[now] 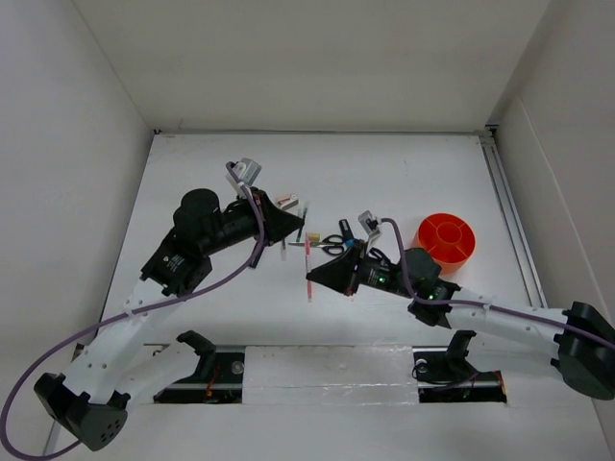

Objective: Sort the stationery into containers
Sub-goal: Close the pen cap on the pen.

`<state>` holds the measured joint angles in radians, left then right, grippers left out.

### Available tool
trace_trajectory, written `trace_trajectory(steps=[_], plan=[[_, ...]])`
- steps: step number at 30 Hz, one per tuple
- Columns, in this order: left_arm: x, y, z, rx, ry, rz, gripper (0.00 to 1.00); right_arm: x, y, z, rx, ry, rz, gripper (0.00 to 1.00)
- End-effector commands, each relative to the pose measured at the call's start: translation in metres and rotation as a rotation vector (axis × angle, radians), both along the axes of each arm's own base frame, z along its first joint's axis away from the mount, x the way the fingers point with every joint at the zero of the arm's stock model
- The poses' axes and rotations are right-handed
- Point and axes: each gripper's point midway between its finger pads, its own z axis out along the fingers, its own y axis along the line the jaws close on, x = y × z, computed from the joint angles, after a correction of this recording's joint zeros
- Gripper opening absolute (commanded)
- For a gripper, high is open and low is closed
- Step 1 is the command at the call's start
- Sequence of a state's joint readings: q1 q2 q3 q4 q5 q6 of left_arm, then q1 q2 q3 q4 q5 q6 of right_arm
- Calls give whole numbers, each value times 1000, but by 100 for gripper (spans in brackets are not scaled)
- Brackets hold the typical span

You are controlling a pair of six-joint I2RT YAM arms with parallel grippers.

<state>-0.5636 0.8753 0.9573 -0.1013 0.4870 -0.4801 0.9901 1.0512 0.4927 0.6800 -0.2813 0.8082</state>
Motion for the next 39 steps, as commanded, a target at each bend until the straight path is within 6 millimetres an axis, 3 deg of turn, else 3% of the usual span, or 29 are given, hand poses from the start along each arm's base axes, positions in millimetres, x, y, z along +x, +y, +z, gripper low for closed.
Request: trace_trajectory(steps=[1,15,39], plan=[[-7,-4,17,-49,-73,-48,0,1,-3,23,66,-50,-27,0],[-13,-7,16,-58,-62,-88,0,5,7,22,49,-53,-10,0],[-10,-7,11,-43,-55,-78,0,-1,4,38,89,-93,7,0]])
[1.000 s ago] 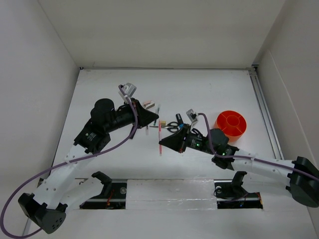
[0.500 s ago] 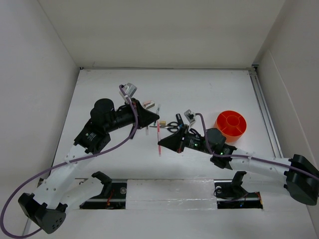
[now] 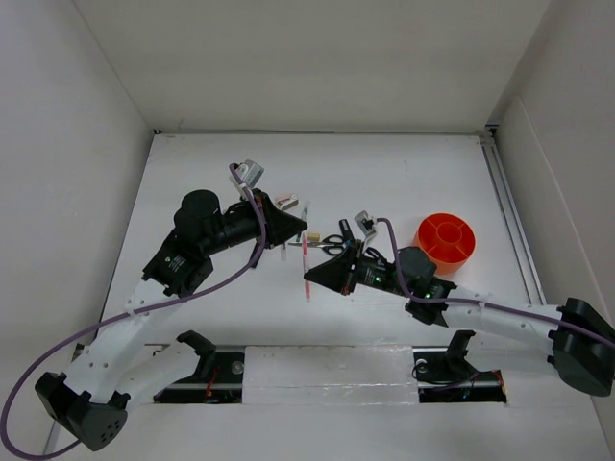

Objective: Sort the stationery into containers
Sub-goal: Close the pen cap on the pen.

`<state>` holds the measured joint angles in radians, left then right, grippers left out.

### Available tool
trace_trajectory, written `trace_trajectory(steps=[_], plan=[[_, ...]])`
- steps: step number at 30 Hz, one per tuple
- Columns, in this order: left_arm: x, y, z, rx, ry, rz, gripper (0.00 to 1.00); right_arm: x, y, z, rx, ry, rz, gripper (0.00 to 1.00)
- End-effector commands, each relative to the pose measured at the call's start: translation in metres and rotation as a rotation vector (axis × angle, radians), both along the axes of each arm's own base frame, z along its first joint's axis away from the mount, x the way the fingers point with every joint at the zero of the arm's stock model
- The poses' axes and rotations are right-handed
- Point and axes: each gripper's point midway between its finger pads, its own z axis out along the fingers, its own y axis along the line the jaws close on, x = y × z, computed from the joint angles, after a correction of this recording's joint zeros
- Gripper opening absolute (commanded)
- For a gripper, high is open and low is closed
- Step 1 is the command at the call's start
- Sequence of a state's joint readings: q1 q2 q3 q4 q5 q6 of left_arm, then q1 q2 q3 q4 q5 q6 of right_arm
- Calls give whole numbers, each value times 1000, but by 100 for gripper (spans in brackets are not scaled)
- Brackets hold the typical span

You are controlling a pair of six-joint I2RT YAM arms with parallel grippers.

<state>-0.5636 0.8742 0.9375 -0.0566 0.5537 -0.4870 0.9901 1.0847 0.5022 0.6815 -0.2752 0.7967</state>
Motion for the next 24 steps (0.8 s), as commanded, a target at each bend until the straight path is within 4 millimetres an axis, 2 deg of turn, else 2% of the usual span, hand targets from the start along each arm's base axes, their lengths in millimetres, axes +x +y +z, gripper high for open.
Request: trace_trajectory(steps=[1,18,23,24], plan=[[-1,-1,9,-19,-44,-13,0,-6,-2,48,118,-100,15,0],[-3,-6,2,-13,-25,-51,0,-3,-3,59,136,-108,-6,0],[-6,-7,4,-19,-31,-70,0,6,-3,57,117,-108,-50,0],[-8,-8,4,-21,-31,-83,0,6,-3,61,125,-113,-50,0]])
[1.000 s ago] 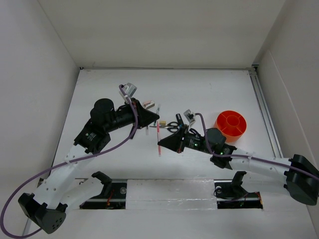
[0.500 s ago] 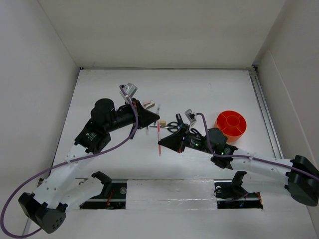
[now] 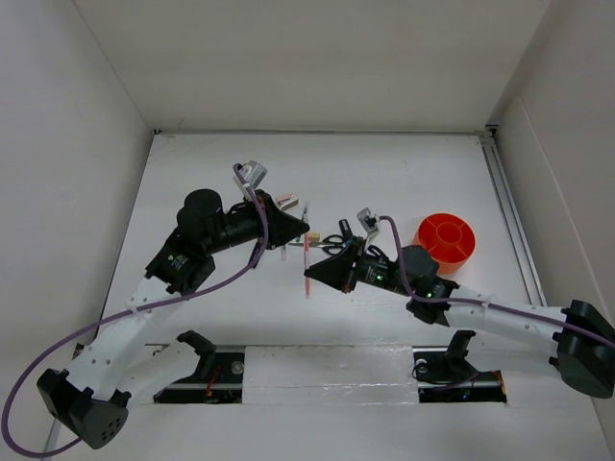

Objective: Sort the stationery into containers
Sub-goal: Close the pen cap on the pen.

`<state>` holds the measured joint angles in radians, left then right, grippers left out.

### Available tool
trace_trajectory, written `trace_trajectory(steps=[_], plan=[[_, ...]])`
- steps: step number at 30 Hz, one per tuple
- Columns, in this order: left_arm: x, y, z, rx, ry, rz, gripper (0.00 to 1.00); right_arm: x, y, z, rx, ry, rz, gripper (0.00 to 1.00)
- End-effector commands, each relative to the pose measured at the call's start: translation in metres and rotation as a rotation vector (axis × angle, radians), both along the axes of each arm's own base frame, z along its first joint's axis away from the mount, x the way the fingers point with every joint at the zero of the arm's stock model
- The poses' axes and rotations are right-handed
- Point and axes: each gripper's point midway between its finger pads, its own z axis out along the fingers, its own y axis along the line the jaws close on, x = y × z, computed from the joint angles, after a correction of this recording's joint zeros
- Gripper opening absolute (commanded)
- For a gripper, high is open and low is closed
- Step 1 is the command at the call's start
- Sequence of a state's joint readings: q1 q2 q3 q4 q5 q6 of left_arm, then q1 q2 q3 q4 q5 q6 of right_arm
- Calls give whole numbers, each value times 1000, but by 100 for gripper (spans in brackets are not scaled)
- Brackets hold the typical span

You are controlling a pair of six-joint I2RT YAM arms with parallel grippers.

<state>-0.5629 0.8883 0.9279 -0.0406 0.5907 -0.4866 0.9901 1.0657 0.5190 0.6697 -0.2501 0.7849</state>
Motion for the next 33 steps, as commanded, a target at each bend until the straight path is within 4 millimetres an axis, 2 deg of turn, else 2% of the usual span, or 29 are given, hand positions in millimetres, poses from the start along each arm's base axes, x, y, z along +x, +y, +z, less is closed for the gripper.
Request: trace_trajectory(steps=[1,5,7,15,22,23,26,33], plan=[[-6,-4,8,-18,-47,-48,0,4,-2,50,107,-90,-34,0],[-8,-2,8,-12,-53,-49,0,12,-7,53,115,-94,-66,0],[-9,-2,8,-9,-62,-59,0,14,-8,48,110,-78,-73,0],[-13,-2,3,11,-69,-83,0,10,-20,70,168,-100,-89,0],[-17,-4,7,-3,-83,-116,0,13,-17,81,191,-77,-91,0],[-17,-5,9,-7,-91,-116,0,11,-18,91,231,-83,-86,0],[-17,-5,5,-3,-83,-116,0,7,-16,100,282,-90,-55,0],[-14,-4,5,0,-84,-98,0,10,-10,106,298,-103,-45,0]])
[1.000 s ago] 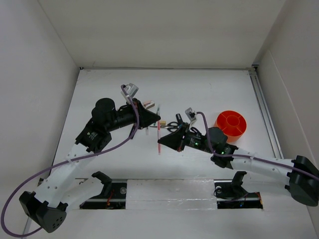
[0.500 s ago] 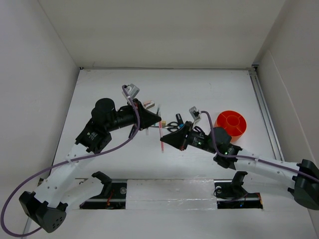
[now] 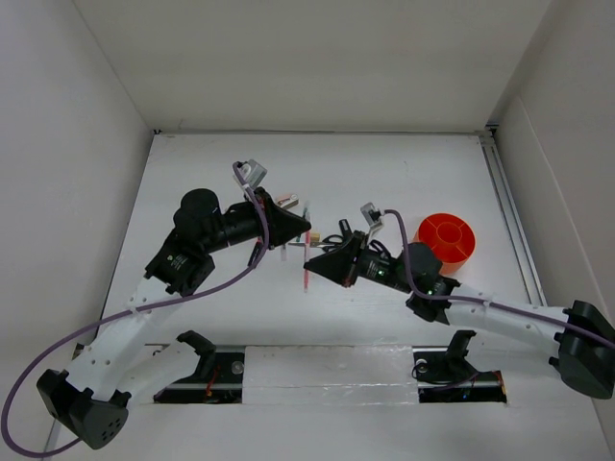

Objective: Sort the stationery into containers
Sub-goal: Close the pen cap on the pen.

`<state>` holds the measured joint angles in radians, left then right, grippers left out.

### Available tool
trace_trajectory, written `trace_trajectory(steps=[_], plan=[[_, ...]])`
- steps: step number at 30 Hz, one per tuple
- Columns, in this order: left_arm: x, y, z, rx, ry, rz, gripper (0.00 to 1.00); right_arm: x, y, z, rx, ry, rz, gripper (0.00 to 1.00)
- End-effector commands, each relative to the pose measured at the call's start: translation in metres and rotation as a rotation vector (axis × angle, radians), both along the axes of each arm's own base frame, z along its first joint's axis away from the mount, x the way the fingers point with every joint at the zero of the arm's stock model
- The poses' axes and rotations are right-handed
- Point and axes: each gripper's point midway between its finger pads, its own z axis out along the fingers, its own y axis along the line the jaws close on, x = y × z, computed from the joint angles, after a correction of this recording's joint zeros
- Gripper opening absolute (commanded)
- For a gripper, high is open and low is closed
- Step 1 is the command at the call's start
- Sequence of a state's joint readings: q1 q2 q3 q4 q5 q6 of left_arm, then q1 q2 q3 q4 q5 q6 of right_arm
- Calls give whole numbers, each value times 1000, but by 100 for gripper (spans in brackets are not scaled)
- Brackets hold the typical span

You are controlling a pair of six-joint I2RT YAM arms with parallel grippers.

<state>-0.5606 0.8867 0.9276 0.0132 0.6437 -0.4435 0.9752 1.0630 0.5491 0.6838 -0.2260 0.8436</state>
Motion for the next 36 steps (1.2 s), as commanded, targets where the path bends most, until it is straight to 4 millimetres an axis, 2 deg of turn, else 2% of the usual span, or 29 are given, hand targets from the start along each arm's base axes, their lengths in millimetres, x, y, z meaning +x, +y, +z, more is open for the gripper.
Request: trace_trajectory(steps=[1,2,4,5,7,9,11,14,15,21,24,26,28,33,36], plan=[[-9,-1,-6,18,-2,-43,0,1,-8,85,235,-138,-23,0],[-9,-1,-6,18,-2,-43,0,1,-9,89,243,-143,-23,0],[-9,-2,-12,33,12,-56,0,4,-6,87,224,-154,-29,0],[-8,-3,-11,33,12,-56,0,5,-4,80,194,-153,-34,0],[-7,-4,-16,45,32,-56,0,12,-5,84,154,-182,-74,0],[-11,-4,-14,43,33,-78,0,18,-5,72,100,-174,-103,0],[-9,-7,-19,55,44,-92,0,21,-10,65,48,-189,-134,0],[-14,-11,-20,56,48,-144,0,29,-16,64,0,-213,-190,0],[-19,-12,-19,52,50,-172,0,33,-17,56,-32,-203,-210,0],[-23,-13,-23,60,61,-204,0,38,-30,49,-72,-207,-271,0],[-28,-14,-22,57,54,-238,0,40,-35,56,-55,-211,-297,0],[-28,-14,-22,57,54,-238,0,40,-35,54,-63,-207,-296,0],[-25,-14,-26,67,69,-223,0,37,-39,60,-45,-216,-298,0],[-21,-15,-30,74,79,-214,0,29,-34,70,1,-229,-249,0],[-21,-17,-28,64,81,-225,0,29,-29,83,39,-240,-236,0]])
